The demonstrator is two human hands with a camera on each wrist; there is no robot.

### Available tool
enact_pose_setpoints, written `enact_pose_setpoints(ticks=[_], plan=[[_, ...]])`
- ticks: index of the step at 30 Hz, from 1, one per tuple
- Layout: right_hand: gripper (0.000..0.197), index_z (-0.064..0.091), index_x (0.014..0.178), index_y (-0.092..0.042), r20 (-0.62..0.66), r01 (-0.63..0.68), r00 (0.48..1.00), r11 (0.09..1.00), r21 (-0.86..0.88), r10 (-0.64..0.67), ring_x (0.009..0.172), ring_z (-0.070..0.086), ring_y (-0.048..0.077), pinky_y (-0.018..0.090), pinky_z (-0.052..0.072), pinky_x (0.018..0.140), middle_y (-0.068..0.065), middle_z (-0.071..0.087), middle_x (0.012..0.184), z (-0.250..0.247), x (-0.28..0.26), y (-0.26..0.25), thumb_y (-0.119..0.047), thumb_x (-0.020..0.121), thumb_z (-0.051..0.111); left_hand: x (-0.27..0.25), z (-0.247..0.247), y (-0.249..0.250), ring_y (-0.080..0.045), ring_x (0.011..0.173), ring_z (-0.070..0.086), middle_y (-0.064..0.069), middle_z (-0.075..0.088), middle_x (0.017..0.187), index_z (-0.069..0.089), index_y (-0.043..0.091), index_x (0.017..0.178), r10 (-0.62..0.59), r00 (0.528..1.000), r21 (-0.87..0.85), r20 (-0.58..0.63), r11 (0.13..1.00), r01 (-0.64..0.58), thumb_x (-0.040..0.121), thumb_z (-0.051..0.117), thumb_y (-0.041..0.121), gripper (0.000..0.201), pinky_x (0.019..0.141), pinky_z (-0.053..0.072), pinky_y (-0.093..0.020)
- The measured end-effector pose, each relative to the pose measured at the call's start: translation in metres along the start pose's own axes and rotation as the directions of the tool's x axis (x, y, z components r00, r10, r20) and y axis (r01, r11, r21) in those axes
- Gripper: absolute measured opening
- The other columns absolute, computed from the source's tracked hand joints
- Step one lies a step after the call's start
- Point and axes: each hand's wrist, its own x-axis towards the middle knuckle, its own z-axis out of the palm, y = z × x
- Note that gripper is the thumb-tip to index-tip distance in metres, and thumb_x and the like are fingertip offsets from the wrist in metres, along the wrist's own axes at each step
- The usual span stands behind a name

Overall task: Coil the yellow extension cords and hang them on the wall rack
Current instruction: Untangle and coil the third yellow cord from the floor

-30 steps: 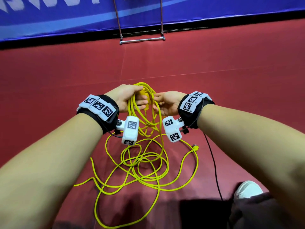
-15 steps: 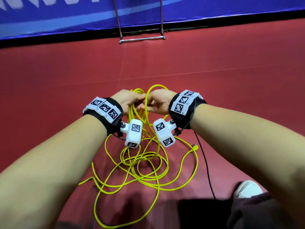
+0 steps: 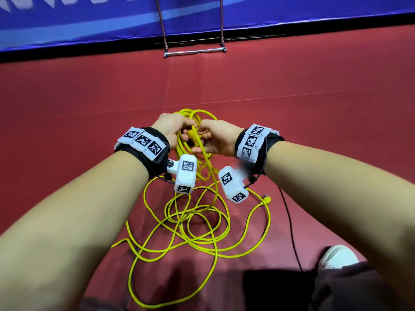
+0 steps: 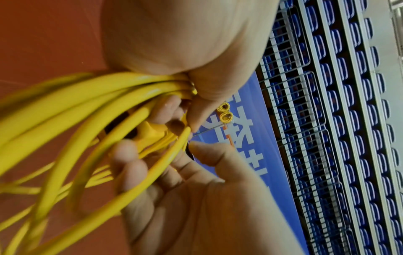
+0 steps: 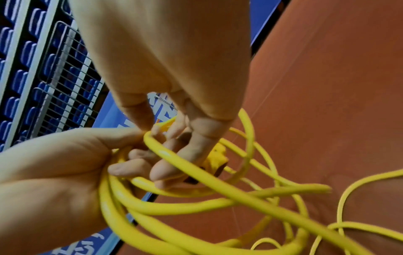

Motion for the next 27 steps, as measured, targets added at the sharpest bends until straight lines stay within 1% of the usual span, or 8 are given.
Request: enact_pose_setpoints(ticks=[3, 6, 8, 12, 16, 19, 22, 27], plan=[[0.01, 0.05, 0.084, -0.007, 0.068, 0.02, 0.998, 0.951, -0.307, 0.001, 0.057, 0.061, 0.022, 0.028, 0.057, 0.058, 0.008, 0.05, 0.061, -0.012, -0.001, 0.004, -0.002, 0.091, 0.055, 0.005, -0.008, 0.005, -0.013, 0.042, 0.033, -0.013, 0.055, 0.065, 0.054, 0.002, 0.072, 0.038, 0.994, -0.13, -0.104, 0.99, -0.051, 0.086, 0.055, -0.012, 0.019, 0.038, 0.025, -0.015], [0.007, 0.054, 0.086, -0.005, 0.197, -0.005, 0.969, 0.808, -0.589, 0.15, 0.053, 0.062, 0.024, 0.024, 0.047, 0.05, 0.008, 0.054, 0.055, -0.025, -0.006, 0.018, -0.003, 0.092, 0.057, 0.013, -0.03, 0.011, -0.014, 0.043, 0.03, -0.013, 0.05, 0.064, 0.053, 0.004, 0.07, 0.079, 0.958, -0.22, -0.277, 0.965, -0.143, 0.082, 0.051, -0.015, 0.023, 0.04, 0.022, -0.018], [0.01, 0.057, 0.086, -0.006, 0.185, -0.065, 0.958, 0.795, -0.603, 0.219, 0.05, 0.061, 0.02, 0.027, 0.05, 0.053, 0.003, 0.053, 0.05, -0.04, -0.008, 0.032, -0.008, 0.096, 0.056, 0.021, -0.049, 0.015, -0.014, 0.042, 0.032, -0.011, 0.051, 0.064, 0.053, 0.006, 0.068, 0.076, 0.936, -0.259, -0.344, 0.95, -0.172, 0.081, 0.051, -0.015, 0.025, 0.039, 0.022, -0.017], [0.017, 0.059, 0.089, -0.008, 0.137, -0.098, 0.973, 0.869, -0.486, 0.186, 0.052, 0.062, 0.023, 0.031, 0.054, 0.061, 0.003, 0.043, 0.052, -0.057, -0.007, 0.042, -0.017, 0.101, 0.051, 0.025, -0.074, 0.011, -0.011, 0.035, 0.033, -0.007, 0.061, 0.068, 0.052, 0.011, 0.068, 0.109, 0.898, -0.139, -0.427, 0.973, -0.184, 0.083, 0.06, -0.01, 0.027, 0.036, 0.024, -0.015], [0.015, 0.046, 0.087, -0.016, -0.13, -0.044, 0.991, 0.91, -0.413, -0.011, 0.04, 0.043, 0.018, 0.03, 0.05, 0.046, 0.004, 0.039, 0.054, -0.053, 0.003, 0.039, -0.016, 0.102, 0.049, 0.034, -0.086, -0.004, -0.012, 0.046, 0.034, -0.005, 0.054, 0.066, 0.053, 0.012, 0.067, 0.095, 0.906, -0.055, -0.413, 0.99, -0.129, 0.087, 0.063, -0.001, 0.026, 0.035, 0.028, -0.015], [0.018, 0.045, 0.081, -0.017, -0.343, -0.005, 0.923, 0.886, -0.463, -0.174, 0.041, 0.033, 0.014, 0.023, 0.037, 0.042, 0.007, 0.041, 0.06, -0.051, 0.013, 0.037, -0.013, 0.098, 0.05, 0.037, -0.089, -0.01, -0.011, 0.045, 0.034, -0.004, 0.054, 0.065, 0.053, 0.013, 0.07, 0.096, 0.934, -0.027, -0.345, 0.993, -0.112, 0.091, 0.061, 0.004, 0.024, 0.037, 0.026, -0.014], [0.018, 0.048, 0.079, -0.015, -0.365, 0.0, 0.908, 0.872, -0.49, -0.205, 0.043, 0.035, 0.015, 0.021, 0.032, 0.043, 0.007, 0.042, 0.059, -0.046, 0.017, 0.032, -0.009, 0.095, 0.054, 0.039, -0.088, -0.012, -0.011, 0.045, 0.034, -0.001, 0.059, 0.06, 0.056, 0.016, 0.073, 0.099, 0.959, -0.066, -0.266, 0.991, -0.12, 0.093, 0.06, 0.013, 0.021, 0.04, 0.025, -0.014], [0.016, 0.056, 0.078, -0.013, -0.402, -0.122, 0.885, 0.715, -0.688, -0.235, 0.064, 0.056, 0.028, 0.04, 0.052, 0.06, 0.012, 0.058, 0.072, -0.046, 0.02, 0.019, -0.018, 0.092, 0.063, 0.035, -0.073, -0.009, -0.011, 0.046, 0.035, -0.002, 0.054, 0.067, 0.052, 0.015, 0.076, 0.131, 0.96, -0.02, -0.248, 0.99, -0.14, 0.098, 0.055, 0.018, 0.022, 0.037, 0.026, -0.012]])
